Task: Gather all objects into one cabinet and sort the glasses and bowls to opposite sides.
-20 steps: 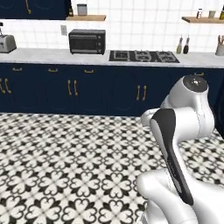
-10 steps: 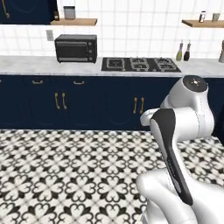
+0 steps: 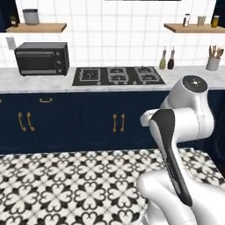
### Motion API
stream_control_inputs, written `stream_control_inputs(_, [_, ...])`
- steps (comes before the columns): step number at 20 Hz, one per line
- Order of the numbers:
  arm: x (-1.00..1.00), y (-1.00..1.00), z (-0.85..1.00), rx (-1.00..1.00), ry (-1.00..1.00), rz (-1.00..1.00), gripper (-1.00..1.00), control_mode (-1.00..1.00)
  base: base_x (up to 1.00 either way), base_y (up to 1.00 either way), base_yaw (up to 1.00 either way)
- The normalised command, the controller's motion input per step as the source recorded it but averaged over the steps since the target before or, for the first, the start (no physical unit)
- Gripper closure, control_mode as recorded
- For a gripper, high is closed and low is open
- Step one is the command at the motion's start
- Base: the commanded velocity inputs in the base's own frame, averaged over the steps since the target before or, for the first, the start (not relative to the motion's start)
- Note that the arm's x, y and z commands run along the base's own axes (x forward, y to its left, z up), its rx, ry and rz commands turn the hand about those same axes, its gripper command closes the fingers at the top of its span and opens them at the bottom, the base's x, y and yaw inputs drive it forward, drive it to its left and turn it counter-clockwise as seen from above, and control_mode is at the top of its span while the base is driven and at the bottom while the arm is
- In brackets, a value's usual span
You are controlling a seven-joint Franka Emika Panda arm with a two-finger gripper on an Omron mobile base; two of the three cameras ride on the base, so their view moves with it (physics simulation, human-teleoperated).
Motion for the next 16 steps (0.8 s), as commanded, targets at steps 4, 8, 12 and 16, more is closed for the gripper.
stream_control_inputs(4, [0.00,0.00,0.00,0.00,0.00,0.00,-1.00,1.00,0.83,-0.89,-0.24])
stream_control_inputs(8, [0.00,0.00,0.00,0.00,0.00,0.00,-1.00,1.00,0.74,-0.79,-0.25])
stream_control_inputs(12, [0.00,0.00,0.00,0.00,0.00,0.00,-1.00,1.00,0.35,-0.54,-0.23])
stream_control_inputs(16, [0.00,0.00,0.00,0.00,0.00,0.00,-1.00,1.00,0.44,-0.21,-0.16])
